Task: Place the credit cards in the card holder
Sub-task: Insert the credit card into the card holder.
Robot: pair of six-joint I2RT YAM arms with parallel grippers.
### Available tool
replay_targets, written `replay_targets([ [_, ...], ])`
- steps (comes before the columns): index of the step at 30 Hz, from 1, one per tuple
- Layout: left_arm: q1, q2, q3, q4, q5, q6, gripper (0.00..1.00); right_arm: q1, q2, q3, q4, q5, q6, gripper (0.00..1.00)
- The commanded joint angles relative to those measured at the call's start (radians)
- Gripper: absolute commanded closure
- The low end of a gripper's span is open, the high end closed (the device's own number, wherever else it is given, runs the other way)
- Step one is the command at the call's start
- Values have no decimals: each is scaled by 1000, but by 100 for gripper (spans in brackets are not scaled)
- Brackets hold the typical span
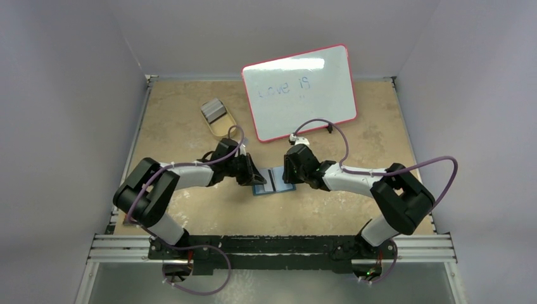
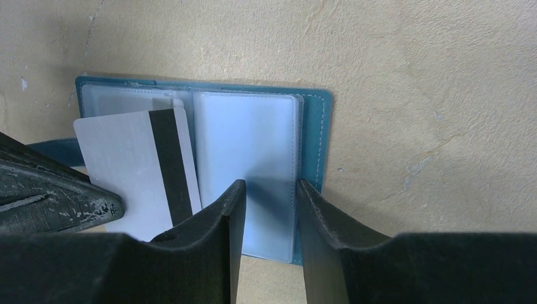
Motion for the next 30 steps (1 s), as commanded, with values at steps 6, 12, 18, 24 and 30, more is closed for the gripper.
replay_targets([
  [6,-9,53,-5,40,12,41,100,-3,-9,-15,6,-2,10,62],
  [12,-9,86,25,36,2,59,100,-3,-13,-20,9,-7,11,61],
  [18,-9,114,70,-12,-24,99,100,-3,-8,-27,25,-20,17,61],
  [24,-10,127,116,-88,-94,143,100,-3,-17,-30,24,-19,20,61],
  [30,-9,131,122,-98,-123,157,100,-3,-32,-28,24,-37,26,61],
])
